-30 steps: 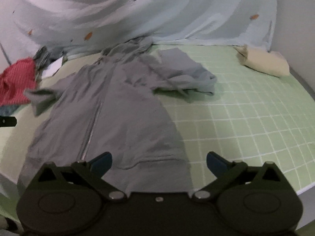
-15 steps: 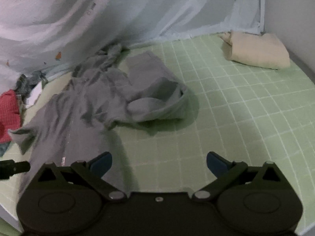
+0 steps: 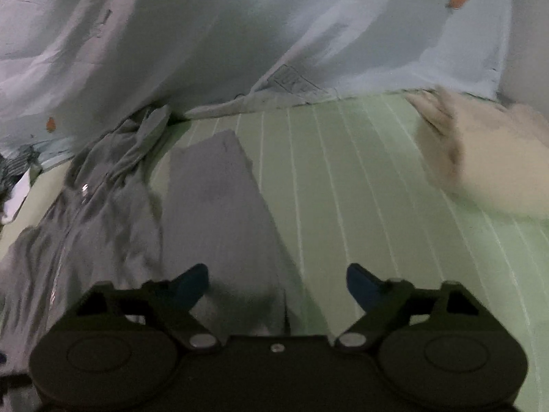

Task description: Fold clothes

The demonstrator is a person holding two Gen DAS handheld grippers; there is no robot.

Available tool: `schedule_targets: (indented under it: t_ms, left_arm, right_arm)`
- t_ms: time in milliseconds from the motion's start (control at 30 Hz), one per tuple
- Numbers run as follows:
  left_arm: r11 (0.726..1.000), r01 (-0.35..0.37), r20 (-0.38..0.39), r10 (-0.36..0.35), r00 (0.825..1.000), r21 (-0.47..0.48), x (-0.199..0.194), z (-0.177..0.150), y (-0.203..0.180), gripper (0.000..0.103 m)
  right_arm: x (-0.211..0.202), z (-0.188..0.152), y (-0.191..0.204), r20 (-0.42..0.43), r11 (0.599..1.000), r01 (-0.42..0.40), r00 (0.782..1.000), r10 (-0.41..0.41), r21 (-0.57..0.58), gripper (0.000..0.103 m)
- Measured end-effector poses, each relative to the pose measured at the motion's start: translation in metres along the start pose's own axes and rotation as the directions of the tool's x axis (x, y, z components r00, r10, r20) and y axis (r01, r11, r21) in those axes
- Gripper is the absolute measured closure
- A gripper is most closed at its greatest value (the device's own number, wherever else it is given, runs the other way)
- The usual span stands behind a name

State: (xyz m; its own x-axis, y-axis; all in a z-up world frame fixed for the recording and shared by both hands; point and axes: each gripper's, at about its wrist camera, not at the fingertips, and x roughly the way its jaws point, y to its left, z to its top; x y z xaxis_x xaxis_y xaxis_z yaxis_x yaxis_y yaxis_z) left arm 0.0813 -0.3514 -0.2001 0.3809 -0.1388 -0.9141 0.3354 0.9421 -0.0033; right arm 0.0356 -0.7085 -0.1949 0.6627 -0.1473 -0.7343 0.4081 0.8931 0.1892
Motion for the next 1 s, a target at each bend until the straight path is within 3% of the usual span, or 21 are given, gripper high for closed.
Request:
schedule_targets:
  t_ms: [100,233,300,367,500,633,800,900,967,1000]
  left_arm:
    - [1.000,-0.018,-0.031,0.018,0.999,0.007,0.013,0.002,0.002,0.008]
    - [1.000,-0.012,-0.042,0.012,0.999,0.010,0.019,0.004,0.003,0.006]
    - [1.000,-0.015,-0.045,0.016,0.999,0.022,0.021,0.005,0.001,0.004]
    - [0.999,-0.018,-0.047,0.019,0.999,0.030,0.024,0.007,-0.001,0.000]
    - [0.999,-0.012,-0.037,0.013,0.999,0.036,0.023,0.010,-0.005,0.000]
    - [0.998,-0.012,0.016,0.011,1.000,0.054,0.005,0.007,-0.010,0.000]
    - [0.998,-0.009,0.098,0.002,0.995,0.067,-0.028,-0.002,-0.017,0.000]
    - [0.999,-0.009,0.144,0.001,0.990,0.053,-0.047,-0.009,-0.021,0.000]
    - [0.999,-0.003,0.168,-0.004,0.986,0.041,-0.058,-0.015,-0.026,0.000]
    - [0.999,-0.001,0.180,-0.005,0.984,0.037,-0.063,-0.018,-0.028,0.000]
  right_arm:
    - [0.032,0.015,0.005,-0.007,0.999,-0.049,0.999,0.049,-0.007,0.023]
    - [0.058,0.019,0.020,-0.041,0.996,-0.052,0.998,0.049,-0.076,0.039]
    - [0.060,0.017,0.030,-0.028,0.986,-0.046,0.999,0.042,-0.160,0.063]
    - [0.055,0.011,0.033,-0.018,0.978,-0.036,0.999,0.033,-0.207,0.098]
    - [0.034,-0.004,0.023,0.018,0.985,0.037,0.999,-0.034,-0.171,0.099]
    - [-0.014,-0.037,-0.015,0.041,0.984,0.180,0.983,-0.180,0.009,0.099]
    - [-0.078,-0.100,-0.055,-0.034,0.943,0.296,0.955,-0.294,0.152,0.099]
    - [-0.106,-0.133,-0.066,-0.082,0.930,0.302,0.953,-0.291,0.211,0.098]
    - [-0.118,-0.140,-0.071,-0.078,0.929,0.284,0.959,-0.273,0.239,0.091]
    - [-0.124,-0.143,-0.074,-0.075,0.928,0.274,0.962,-0.264,0.251,0.077]
